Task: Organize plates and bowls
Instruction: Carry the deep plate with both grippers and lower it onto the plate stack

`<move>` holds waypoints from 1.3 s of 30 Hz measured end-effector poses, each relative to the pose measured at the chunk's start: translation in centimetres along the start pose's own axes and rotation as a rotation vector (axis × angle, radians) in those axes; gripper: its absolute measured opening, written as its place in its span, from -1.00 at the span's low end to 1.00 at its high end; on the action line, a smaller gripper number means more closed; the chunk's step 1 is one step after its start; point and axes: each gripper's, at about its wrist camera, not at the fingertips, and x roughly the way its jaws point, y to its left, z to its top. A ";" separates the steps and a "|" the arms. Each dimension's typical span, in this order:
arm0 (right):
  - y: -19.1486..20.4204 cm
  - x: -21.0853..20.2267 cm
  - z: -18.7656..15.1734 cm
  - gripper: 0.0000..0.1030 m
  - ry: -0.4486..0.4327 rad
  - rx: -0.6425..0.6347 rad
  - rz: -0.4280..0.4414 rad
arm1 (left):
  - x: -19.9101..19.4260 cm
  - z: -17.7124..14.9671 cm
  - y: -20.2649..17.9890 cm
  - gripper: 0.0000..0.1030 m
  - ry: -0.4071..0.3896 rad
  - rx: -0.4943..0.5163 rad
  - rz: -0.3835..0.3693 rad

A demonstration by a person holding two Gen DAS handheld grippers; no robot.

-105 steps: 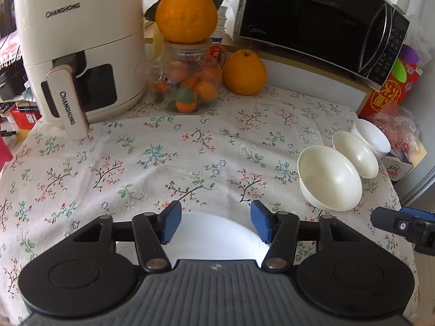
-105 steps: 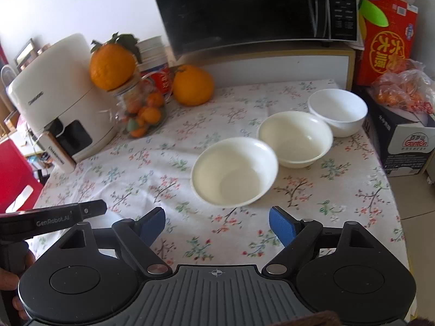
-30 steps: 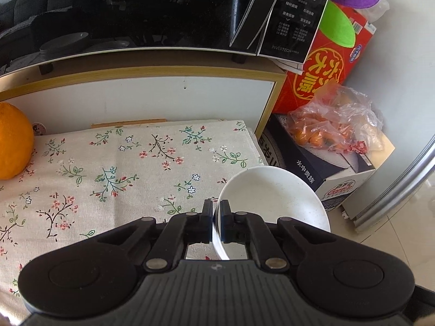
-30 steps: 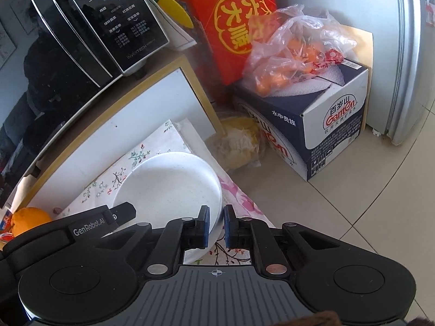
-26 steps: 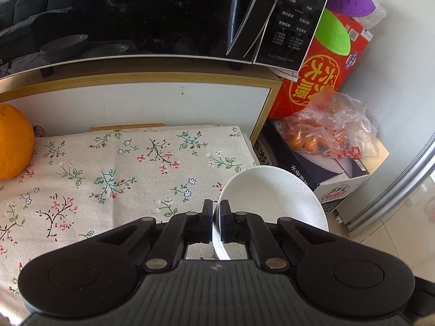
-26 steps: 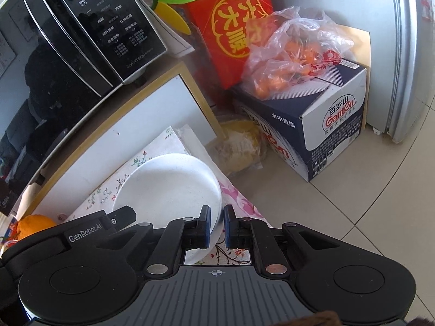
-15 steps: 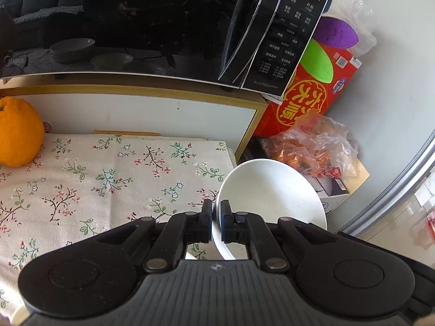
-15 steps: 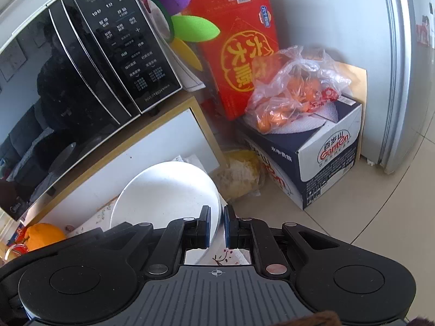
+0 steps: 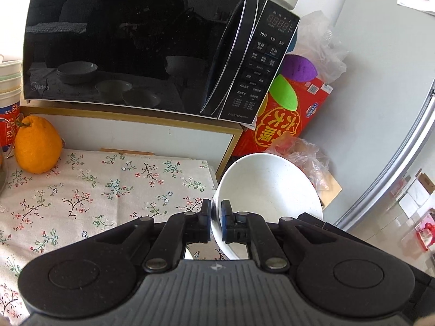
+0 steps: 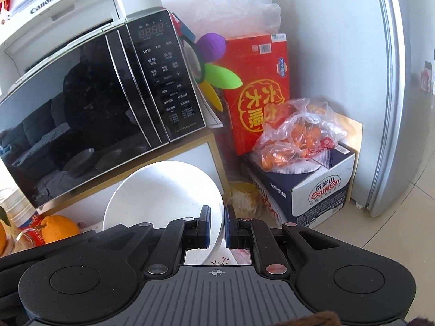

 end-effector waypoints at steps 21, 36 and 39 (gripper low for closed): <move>6.2 -11.0 -4.7 -0.75 -0.091 -0.336 0.066 | -10.7 -4.0 3.4 -0.87 -0.030 -0.053 -0.017; 9.6 -13.0 -10.8 -0.70 0.160 -0.542 0.251 | -14.8 -9.2 9.7 -0.86 0.084 -0.065 0.048; 9.3 -11.7 -12.1 -0.71 0.269 -0.551 0.284 | -14.3 -10.9 11.2 -0.85 0.166 -0.108 0.041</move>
